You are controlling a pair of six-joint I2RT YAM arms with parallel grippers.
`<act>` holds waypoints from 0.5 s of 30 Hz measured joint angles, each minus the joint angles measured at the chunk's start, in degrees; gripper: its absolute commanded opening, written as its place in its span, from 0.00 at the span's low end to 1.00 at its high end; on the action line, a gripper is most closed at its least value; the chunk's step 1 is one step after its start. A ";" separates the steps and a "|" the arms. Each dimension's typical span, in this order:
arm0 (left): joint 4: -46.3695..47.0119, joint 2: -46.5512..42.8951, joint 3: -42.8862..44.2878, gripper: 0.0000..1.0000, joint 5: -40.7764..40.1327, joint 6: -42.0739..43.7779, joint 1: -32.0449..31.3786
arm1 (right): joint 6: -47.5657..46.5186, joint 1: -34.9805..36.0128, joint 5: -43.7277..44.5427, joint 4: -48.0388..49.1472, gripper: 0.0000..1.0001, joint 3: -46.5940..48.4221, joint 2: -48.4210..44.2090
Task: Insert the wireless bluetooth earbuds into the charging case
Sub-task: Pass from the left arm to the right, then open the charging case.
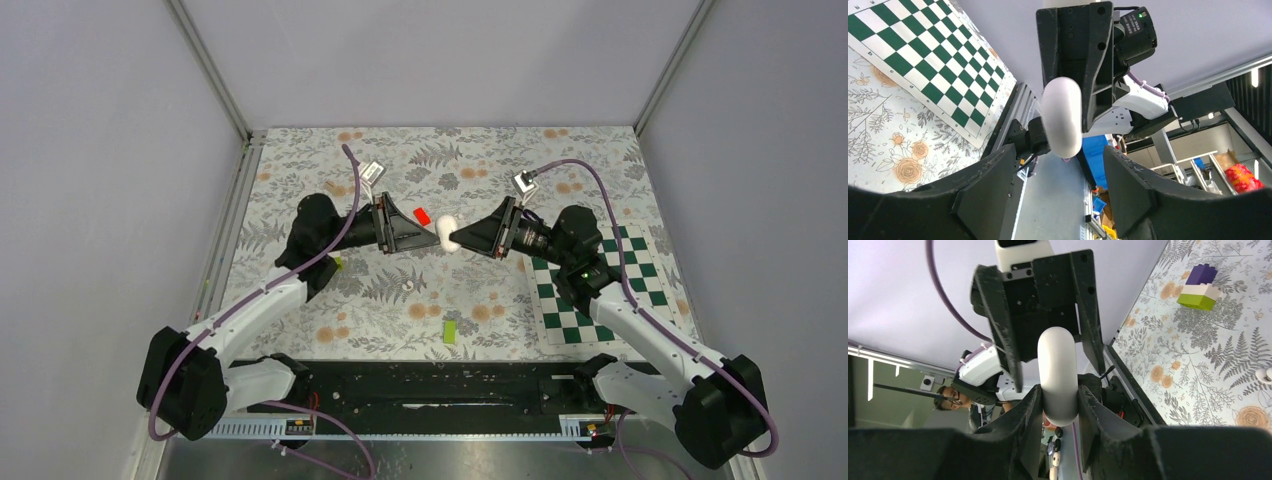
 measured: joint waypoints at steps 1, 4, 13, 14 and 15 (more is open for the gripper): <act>1.68 -0.59 -1.49 0.65 -0.85 -1.16 0.00 | 0.50 0.00 0.00 0.50 0.00 0.00 0.13; 6.45 -0.68 -4.79 0.61 -3.19 -4.76 -0.09 | 1.33 0.00 -0.02 1.29 0.00 0.00 0.70; 14.86 -0.42 -7.21 0.43 -7.96 -9.88 -2.36 | 1.51 0.00 -0.13 1.31 0.00 0.02 1.44; 15.43 -0.20 -7.19 0.39 -8.24 -9.97 -2.58 | 1.55 0.00 -0.13 1.33 0.00 0.02 1.44; 15.87 0.15 -7.21 0.35 -8.48 -10.25 -2.78 | 1.55 0.00 -0.13 1.46 0.00 0.04 1.42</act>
